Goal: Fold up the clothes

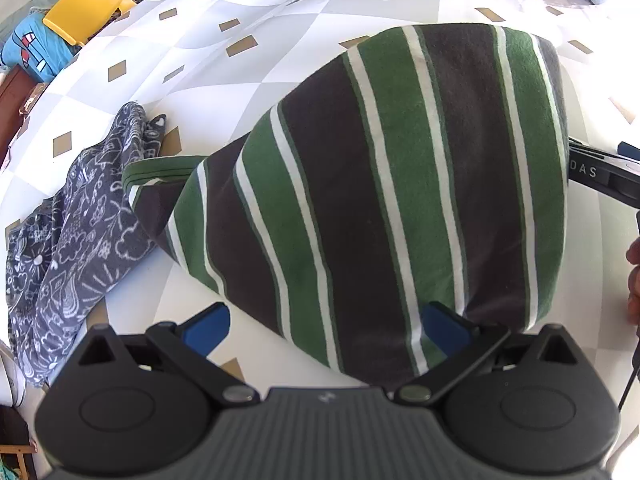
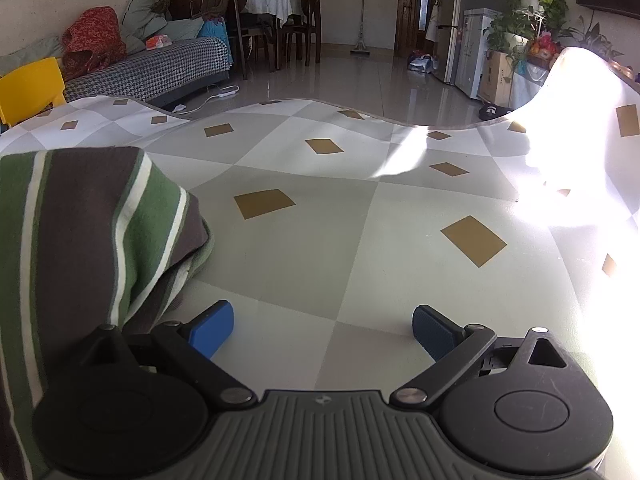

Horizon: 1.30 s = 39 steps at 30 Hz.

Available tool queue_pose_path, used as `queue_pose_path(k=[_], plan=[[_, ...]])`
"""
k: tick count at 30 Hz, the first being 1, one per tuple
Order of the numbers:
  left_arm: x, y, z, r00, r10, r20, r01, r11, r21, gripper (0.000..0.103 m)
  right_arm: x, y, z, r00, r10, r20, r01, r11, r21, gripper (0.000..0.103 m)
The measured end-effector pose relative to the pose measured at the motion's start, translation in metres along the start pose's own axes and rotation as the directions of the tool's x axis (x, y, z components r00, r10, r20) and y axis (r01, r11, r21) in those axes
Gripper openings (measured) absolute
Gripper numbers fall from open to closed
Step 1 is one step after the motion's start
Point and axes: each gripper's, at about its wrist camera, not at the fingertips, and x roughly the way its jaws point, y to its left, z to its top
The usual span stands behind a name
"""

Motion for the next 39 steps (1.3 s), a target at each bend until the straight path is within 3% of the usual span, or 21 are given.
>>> queue_pose_path(k=[6, 12, 26, 39], plan=[[-0.002, 0.000, 0.001, 1.000, -0.001, 0.018, 0.001, 1.000, -0.001, 0.103, -0.008, 0.001, 0.014, 0.993, -0.055, -0.106, 0.049, 0.997, -0.051, 0.089], [-0.006, 0.000, -0.001, 0.999, -0.012, 0.041, 0.012, 1.000, 0.000, 0.103, -0.034, 0.006, 0.022, 0.994, -0.074, -0.076, 0.065, 0.991, -0.115, 0.088], [-0.015, -0.010, -0.008, 0.993, 0.005, 0.122, -0.010, 0.999, 0.038, 0.103, -0.105, 0.011, 0.032, 0.991, 0.112, -0.072, -0.114, 0.993, -0.032, 0.088], [-0.007, 0.015, -0.016, 0.995, -0.057, 0.078, 0.060, 0.997, -0.041, 0.103, -0.147, 0.027, 0.011, 0.976, 0.179, -0.127, -0.179, 0.984, 0.010, 0.088]])
